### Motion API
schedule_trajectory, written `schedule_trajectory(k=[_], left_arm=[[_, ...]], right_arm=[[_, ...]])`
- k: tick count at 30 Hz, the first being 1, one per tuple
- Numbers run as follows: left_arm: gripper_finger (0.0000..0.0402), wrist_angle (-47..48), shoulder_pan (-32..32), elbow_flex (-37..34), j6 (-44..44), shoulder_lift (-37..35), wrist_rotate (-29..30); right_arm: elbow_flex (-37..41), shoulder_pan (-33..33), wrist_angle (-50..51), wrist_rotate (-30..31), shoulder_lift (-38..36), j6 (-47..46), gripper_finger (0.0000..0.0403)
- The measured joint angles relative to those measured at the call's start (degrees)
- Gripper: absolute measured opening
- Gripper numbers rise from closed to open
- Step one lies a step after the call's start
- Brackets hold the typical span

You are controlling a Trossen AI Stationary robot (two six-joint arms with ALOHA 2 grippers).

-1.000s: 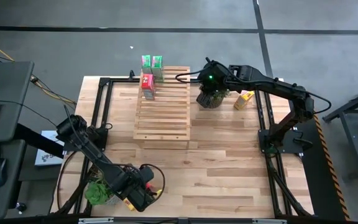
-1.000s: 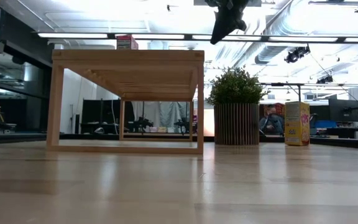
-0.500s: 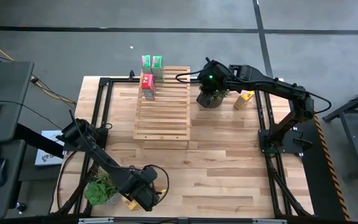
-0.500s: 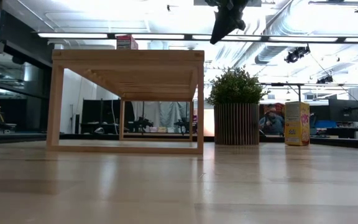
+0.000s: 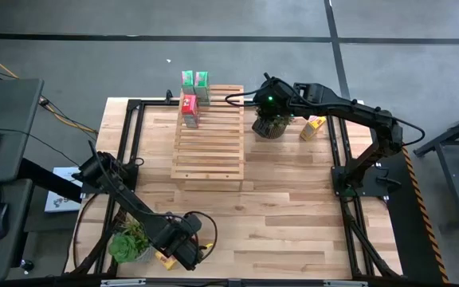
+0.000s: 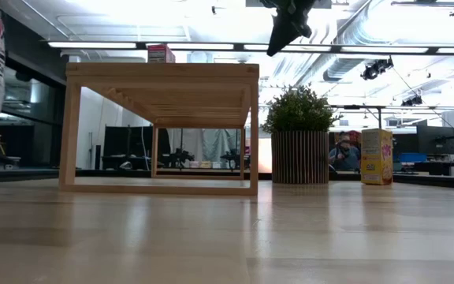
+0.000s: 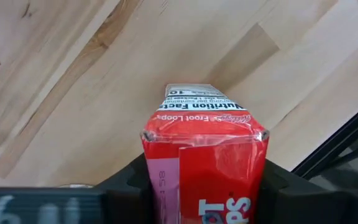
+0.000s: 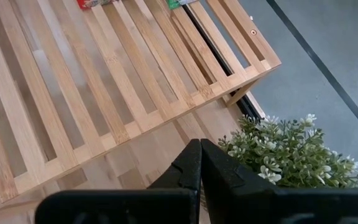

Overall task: Stack cereal on shelf
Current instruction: Put the red cereal box on the shelf aligned with the other red cereal box

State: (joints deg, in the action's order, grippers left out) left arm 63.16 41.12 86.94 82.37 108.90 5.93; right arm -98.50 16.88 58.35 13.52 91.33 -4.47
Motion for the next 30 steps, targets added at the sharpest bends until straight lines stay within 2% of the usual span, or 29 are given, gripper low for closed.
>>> schedule_trajectory(k=[4,10,18,25,30], left_arm=[[0.0120,0.00,0.00,0.00,-0.32,-0.01,0.00],[0.0124,0.32,-0.77,0.00,-5.25,-3.22,-0.01],[0.0126,3.90,-4.26,0.00,-12.04,-15.76,5.71],[0.0122,-2.25,-11.48,0.14,-20.75,-29.71,10.89],[0.0122,-4.37,-20.52,4.87,-33.00,-32.36,13.66]], right_arm=[[0.00,0.00,-0.07,0.00,0.00,0.00,0.0000],[0.00,0.00,-0.11,0.00,0.00,0.00,0.0000],[0.00,0.00,-0.79,-0.01,0.00,0.00,0.0000],[0.00,0.00,-0.61,-0.27,0.00,2.02,0.0000],[0.00,0.00,-0.53,-0.31,0.00,4.68,0.0000]])
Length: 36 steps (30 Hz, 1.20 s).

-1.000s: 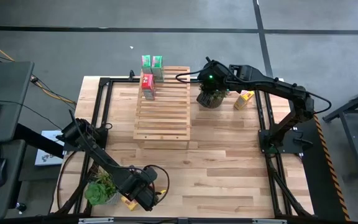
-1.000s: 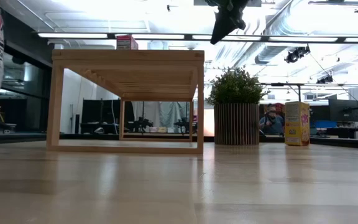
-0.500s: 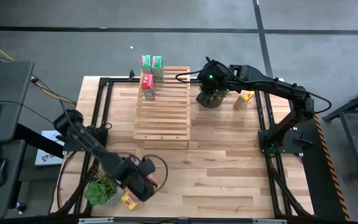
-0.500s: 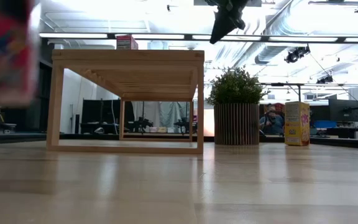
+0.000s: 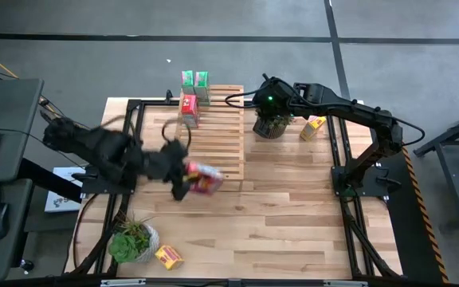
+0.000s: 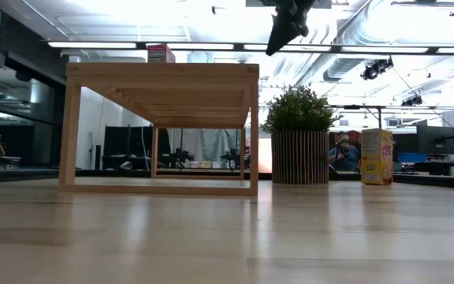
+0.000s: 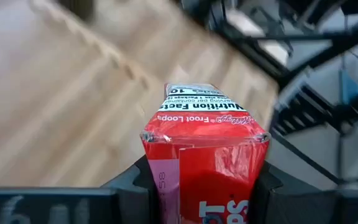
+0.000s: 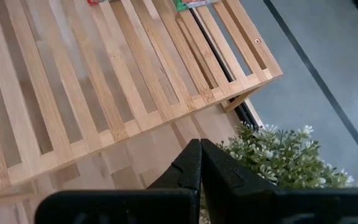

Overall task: Stack cereal on shelf
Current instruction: Put the red cereal box on the shelf aligned with the other red cereal box

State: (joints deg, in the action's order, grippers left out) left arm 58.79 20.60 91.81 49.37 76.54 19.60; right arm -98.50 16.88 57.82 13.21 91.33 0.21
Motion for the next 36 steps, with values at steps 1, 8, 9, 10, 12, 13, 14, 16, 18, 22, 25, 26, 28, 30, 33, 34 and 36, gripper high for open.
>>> schedule_trajectory(k=[1,8,9,10,12,13,14,16,18,22,25,26,28,30,33,34,36], left_arm=[[0.0122,0.06,-1.96,1.22,-2.82,0.11,0.27],[0.0122,5.23,-16.80,8.18,-15.58,2.96,0.57],[0.0122,5.94,-18.83,8.78,-17.18,3.31,0.23],[0.0122,6.64,-20.88,9.31,-18.90,3.74,-0.64],[0.0122,7.23,-24.73,10.06,-22.56,4.72,-3.05],[0.0122,7.53,-26.64,10.06,-24.51,5.22,-4.32],[0.0122,8.02,-28.37,10.08,-26.50,5.82,-5.32],[0.0122,8.25,-31.63,10.08,-30.00,7.07,-7.62],[0.0122,9.37,-34.70,10.08,-33.34,8.46,-9.60],[0.0122,10.91,-39.11,10.08,-37.04,10.98,-10.63],[0.0122,10.01,-40.80,10.08,-38.89,12.31,-13.53],[0.0122,9.44,-41.00,10.08,-39.19,12.68,-14.80],[0.0122,7.81,-41.16,10.06,-39.63,13.08,-16.83],[0.0122,6.74,-41.16,10.06,-39.94,13.04,-16.95],[0.0122,6.52,-41.16,10.06,-39.99,12.98,-13.66],[0.0122,6.60,-41.16,10.06,-39.59,13.02,-12.44],[0.0122,6.63,-41.22,10.06,-38.84,13.02,-11.50]], right_arm=[[0.00,0.00,0.00,0.00,0.00,0.22,0.0000],[0.00,0.00,-2.55,-0.57,0.02,2.41,0.0000],[0.00,0.00,-3.30,-1.15,0.02,2.58,0.0000],[0.00,0.00,-4.29,-1.50,0.02,2.64,0.0000],[0.00,0.00,-5.65,-2.51,0.02,2.26,0.0000],[0.00,0.00,-6.06,-2.64,0.02,1.76,0.0000],[0.00,0.01,-6.40,-2.71,0.02,1.07,0.0000],[0.00,0.00,-6.70,-2.54,0.02,-0.77,0.0000],[0.00,0.00,-6.71,-2.32,0.02,-3.42,0.0000],[0.00,0.00,-6.71,-2.25,0.02,-8.23,0.0000],[0.00,0.00,-6.71,-0.97,0.02,-11.45,0.0000],[0.00,0.00,-6.71,-0.24,0.02,-12.29,0.0000],[0.00,0.00,-6.71,0.94,0.02,-13.55,0.0000],[0.00,0.01,-6.87,1.97,0.02,-14.34,0.0000],[0.00,0.02,-7.39,2.77,0.02,-15.24,0.0000],[0.00,0.02,-7.57,2.76,0.02,-15.37,0.0000],[0.00,0.02,-7.93,2.75,0.02,-15.36,0.0000]])
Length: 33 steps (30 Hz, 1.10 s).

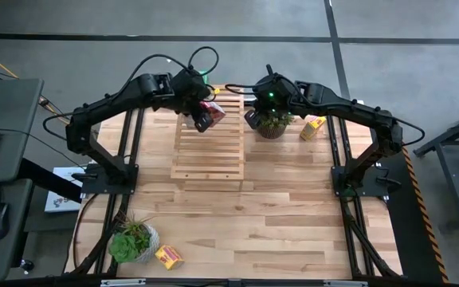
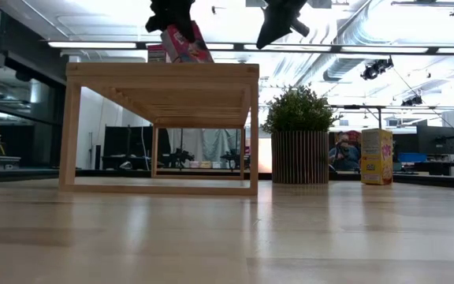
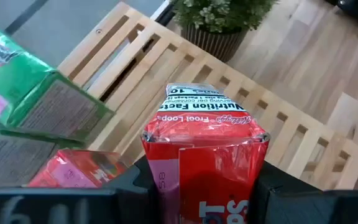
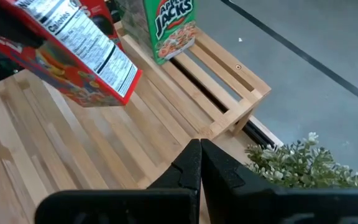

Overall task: Stack cereal on shelf
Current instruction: Put the red cereal box on the shelf aligned with the other red cereal box

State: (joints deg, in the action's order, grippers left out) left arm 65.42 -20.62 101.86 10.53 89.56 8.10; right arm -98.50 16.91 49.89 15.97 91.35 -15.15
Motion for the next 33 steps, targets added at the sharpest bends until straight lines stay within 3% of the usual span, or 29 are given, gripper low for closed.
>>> schedule_trajectory(k=[12,27,33], left_arm=[[0.0122,5.00,2.33,0.04,7.85,2.39,-1.44],[0.0123,5.03,2.27,-0.04,6.31,3.80,1.96],[0.0144,4.64,2.27,-0.04,4.30,3.82,2.39]], right_arm=[[0.00,-0.01,-1.05,-0.01,0.00,1.95,0.0000],[0.00,0.00,-1.08,-0.04,0.02,2.77,0.0000],[0.00,-0.01,-1.10,-0.04,0.02,2.77,0.0000]])
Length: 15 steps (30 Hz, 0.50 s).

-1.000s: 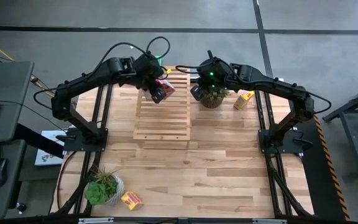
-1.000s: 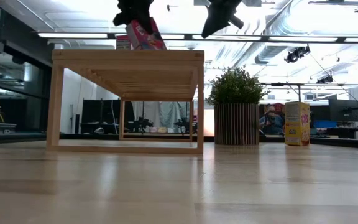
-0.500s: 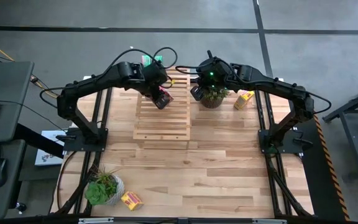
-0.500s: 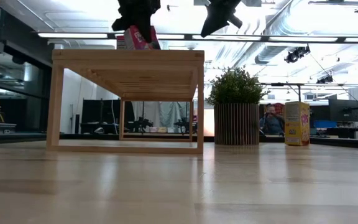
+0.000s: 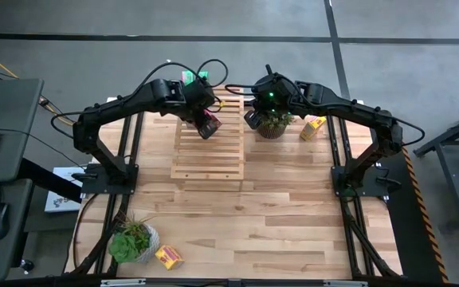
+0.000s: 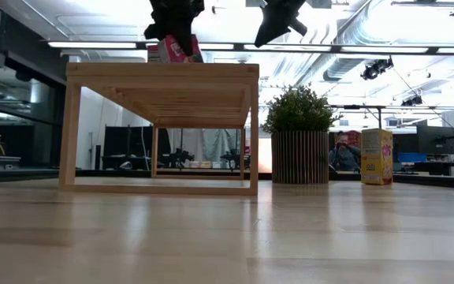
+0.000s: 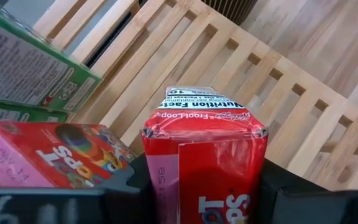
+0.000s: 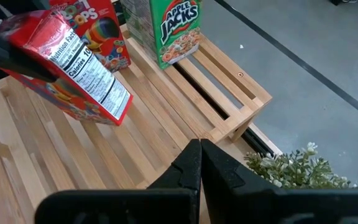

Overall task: Stack cereal on shelf
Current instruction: Put the red cereal box on the shelf aligned with the other red cereal box

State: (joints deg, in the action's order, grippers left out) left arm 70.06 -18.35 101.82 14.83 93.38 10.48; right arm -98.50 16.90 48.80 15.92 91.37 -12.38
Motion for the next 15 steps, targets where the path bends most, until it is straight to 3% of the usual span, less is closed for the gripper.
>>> schedule_trajectory(k=[15], left_arm=[[0.0221,-2.73,0.00,0.00,0.09,0.02,0.39]], right_arm=[[0.00,0.01,-0.02,0.00,0.00,0.00,0.0000]])
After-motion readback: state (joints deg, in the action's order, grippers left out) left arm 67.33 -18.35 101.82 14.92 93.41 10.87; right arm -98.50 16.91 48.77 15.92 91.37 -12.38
